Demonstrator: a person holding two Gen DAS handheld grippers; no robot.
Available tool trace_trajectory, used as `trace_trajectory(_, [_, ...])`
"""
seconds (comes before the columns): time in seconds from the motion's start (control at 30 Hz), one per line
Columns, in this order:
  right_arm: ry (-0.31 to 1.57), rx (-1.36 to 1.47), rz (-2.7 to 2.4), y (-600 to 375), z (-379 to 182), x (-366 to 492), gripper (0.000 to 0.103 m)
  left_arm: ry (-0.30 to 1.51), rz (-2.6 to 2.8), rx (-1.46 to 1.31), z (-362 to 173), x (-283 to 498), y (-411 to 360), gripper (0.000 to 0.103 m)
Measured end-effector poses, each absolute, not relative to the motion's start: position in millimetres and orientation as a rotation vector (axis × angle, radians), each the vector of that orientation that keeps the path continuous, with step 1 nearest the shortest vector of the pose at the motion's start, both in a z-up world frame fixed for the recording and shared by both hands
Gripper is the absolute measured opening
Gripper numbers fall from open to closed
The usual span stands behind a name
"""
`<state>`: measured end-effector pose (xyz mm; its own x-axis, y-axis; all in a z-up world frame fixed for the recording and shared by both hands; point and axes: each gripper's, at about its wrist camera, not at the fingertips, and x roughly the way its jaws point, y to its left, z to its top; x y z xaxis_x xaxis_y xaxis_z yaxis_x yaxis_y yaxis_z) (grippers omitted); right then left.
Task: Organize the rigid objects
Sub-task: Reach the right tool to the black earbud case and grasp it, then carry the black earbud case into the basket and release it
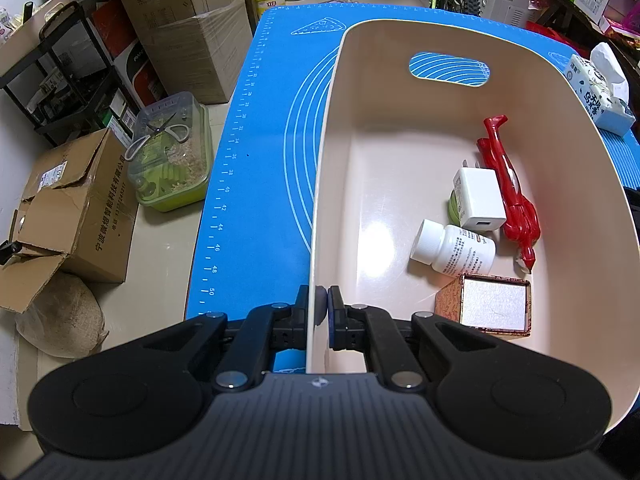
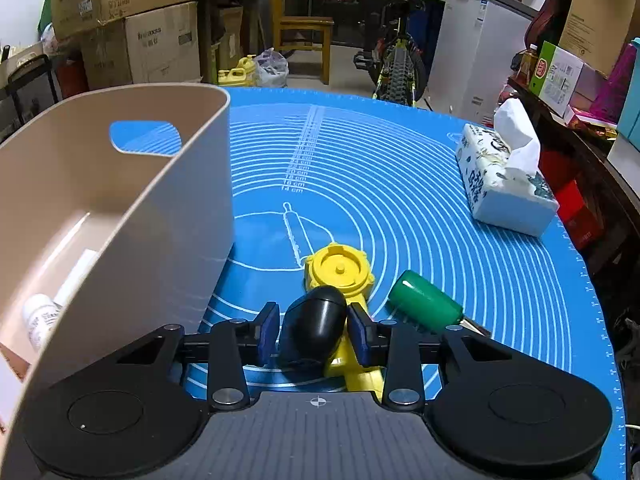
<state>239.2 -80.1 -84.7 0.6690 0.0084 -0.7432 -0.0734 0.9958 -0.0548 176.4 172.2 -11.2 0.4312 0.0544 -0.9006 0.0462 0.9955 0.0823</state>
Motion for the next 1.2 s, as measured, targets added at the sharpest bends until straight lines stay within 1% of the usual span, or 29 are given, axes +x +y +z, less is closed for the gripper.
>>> trace_trajectory(0.07, [0.822,-0.092,0.040,-77.4,-86.5,241.3,0.048,1.126,0.005,0.099,-11.3,176.5,172.0,0.010])
trace_trajectory(0.1, [0.819,-0.091,0.045,-76.8,-86.9,241.6,0.040,1.126,0.005,0.099,-11.3,176.5,172.1,0.010])
trace_trajectory(0.4, [0.799,-0.097,0.049,-73.6,-81.8,234.4,0.033,1.126,0.005,0.099,-11.5,176.5,171.7,0.010])
trace_trajectory(0.67, [0.741,-0.086,0.060,-78.2,-54.8,218.7,0.033,1.126,0.005,0.099,-11.6,176.4,171.5,0.010])
trace_trajectory(0.9, [0.625,-0.062,0.081,-77.6,-6.7,201.1,0.033,1.126,0.006,0.099,-11.7,176.4,171.4,0.010])
trace_trajectory(1.07, [0.532,-0.059,0.130,-62.1,27.1,189.9,0.033,1.126,0.006,0.099,-11.7,176.4,171.5,0.010])
trace_trajectory(1.2, [0.502,-0.068,0.203,-39.6,42.5,186.1,0.033,1.126,0.006,0.099,-11.7,176.3,171.6,0.010])
